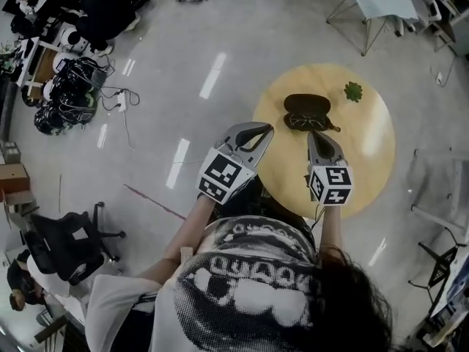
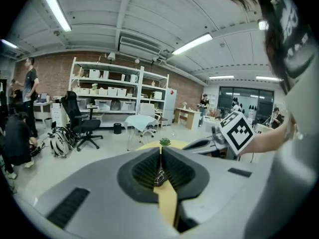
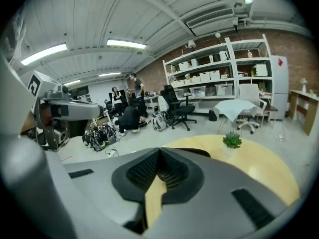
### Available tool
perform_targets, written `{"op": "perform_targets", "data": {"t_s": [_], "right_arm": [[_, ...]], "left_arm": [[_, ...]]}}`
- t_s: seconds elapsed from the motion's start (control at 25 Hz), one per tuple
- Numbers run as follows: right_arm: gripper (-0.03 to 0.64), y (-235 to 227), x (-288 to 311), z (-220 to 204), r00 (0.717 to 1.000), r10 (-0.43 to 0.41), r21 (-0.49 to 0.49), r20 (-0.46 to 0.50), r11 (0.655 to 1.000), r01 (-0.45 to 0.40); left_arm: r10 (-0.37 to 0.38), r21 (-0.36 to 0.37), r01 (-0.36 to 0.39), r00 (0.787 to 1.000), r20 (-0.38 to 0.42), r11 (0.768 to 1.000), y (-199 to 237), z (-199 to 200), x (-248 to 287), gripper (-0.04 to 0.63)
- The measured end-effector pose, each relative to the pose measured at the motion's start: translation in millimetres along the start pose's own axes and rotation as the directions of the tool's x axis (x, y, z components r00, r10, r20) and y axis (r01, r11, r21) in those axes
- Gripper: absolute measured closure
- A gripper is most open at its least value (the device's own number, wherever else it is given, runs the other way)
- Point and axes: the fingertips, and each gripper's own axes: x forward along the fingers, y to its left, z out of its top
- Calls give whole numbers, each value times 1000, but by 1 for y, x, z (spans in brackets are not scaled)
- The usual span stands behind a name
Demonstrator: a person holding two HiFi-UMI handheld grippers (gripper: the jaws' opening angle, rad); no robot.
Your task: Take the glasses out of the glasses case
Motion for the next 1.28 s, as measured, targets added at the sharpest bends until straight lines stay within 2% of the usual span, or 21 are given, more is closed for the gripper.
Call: {"op": "perform_targets", "data": {"t_s": [0.32, 0.56, 0.76, 0.88, 1.0, 1.28], "right_arm": [[597, -30, 27, -22, 987, -116, 12, -110, 993, 118], [581, -48, 45, -42, 966, -174, -5, -193, 984, 176], [552, -58, 64, -57, 942, -190, -55, -277, 982, 182], [524, -68, 77, -66, 921, -184, -100, -343, 982, 159], [501, -78, 89, -81, 886, -173, -166, -431, 980, 111], [453, -78, 102, -109, 779, -104, -292, -619, 950, -106]], "left_arm": [[-159, 32, 161, 986, -43, 986, 19, -7, 29, 577], [-263, 52, 265, 963, -54, 963, 28, -10, 44, 577], [-338, 72, 342, 939, -68, 937, 35, -11, 54, 577], [-371, 84, 376, 926, -75, 923, 37, -10, 59, 577], [-393, 90, 400, 916, -80, 912, 38, -9, 65, 577], [-416, 90, 424, 904, -95, 901, 46, -13, 73, 577]]}}
